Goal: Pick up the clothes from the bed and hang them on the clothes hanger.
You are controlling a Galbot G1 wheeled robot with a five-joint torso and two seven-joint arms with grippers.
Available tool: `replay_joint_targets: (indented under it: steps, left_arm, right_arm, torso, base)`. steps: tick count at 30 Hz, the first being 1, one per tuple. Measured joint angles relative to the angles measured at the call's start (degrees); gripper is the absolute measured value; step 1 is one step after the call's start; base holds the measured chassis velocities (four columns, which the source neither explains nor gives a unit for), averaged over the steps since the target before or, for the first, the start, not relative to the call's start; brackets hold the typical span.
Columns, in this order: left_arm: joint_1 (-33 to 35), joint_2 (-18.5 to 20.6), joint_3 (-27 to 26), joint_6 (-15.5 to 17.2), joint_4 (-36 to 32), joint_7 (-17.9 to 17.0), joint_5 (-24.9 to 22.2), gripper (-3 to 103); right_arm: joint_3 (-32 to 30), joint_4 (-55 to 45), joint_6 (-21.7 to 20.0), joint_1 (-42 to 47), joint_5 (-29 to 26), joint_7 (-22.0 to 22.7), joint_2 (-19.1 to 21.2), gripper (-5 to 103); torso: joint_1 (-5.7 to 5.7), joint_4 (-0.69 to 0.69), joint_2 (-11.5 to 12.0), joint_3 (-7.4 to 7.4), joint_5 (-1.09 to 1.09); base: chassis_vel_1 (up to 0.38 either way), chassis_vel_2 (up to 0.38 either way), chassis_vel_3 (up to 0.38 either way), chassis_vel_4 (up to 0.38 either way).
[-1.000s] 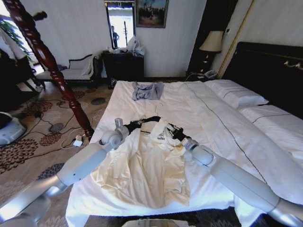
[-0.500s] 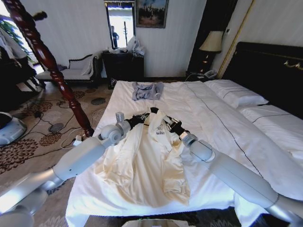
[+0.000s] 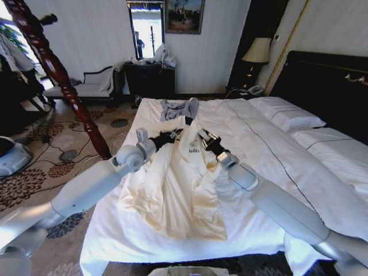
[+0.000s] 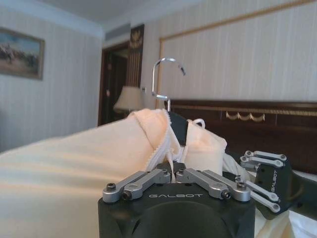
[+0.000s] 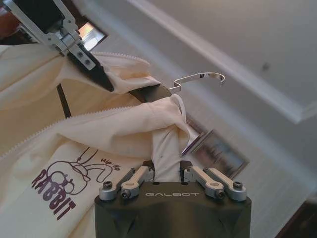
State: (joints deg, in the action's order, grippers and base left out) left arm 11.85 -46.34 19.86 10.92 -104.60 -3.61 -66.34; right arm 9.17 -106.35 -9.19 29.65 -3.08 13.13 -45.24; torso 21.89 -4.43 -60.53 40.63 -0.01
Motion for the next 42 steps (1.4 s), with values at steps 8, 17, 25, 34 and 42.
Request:
replay_joint_targets:
  steps: [8,17,25,34,42]
  left_arm:
    - [-2.39,1.76,-2.69,0.08,-2.66,-1.21,-0.93,0]
    - [-2.28,5.61,-4.20,0.48,-7.71,-2.87,-0.47,15]
    - [-1.63,8.81,-6.94,0.98,-11.99,-5.00,-3.39,42]
    - [3.66,12.87,-14.50,1.72,-17.76,-6.63,-4.85,75]
    - [9.69,20.13,-24.43,1.52,-22.99,-6.55,-8.51,99]
  right_arm:
    - [0.04,0.37,0.44,-6.00,4.08,0.78,-0.19,20]
    - [1.06,-0.81,0.50,-11.66,6.50,1.42,-0.34,20]
    - [1.94,-0.53,1.72,-14.77,8.63,2.13,-1.37,20]
    - [2.71,-0.22,2.46,-16.05,8.75,3.36,-2.49,20]
    - [4.17,1.16,3.61,-15.41,10.87,3.73,-5.04,20]
  torso:
    - [0.00,-0.02,-0.01,0.00,0.01]
    - [-0.01,-0.02,-0.01,0.00,0.01]
    - [-0.01,-0.02,-0.01,0.00,0.01]
    - [-0.01,-0.03,-0.02,-0.01,0.00]
    - [0.00,0.01,-0.01,-0.01,-0.01]
  base:
    - [0.000,0.000,0.000,0.000]
    - [0.000,0.000,0.000,0.000]
    - [0.000,0.000,0.000,0.000]
    - [0.000,0.000,0.000,0.000]
    - [0.000,0.000,0.000,0.000]
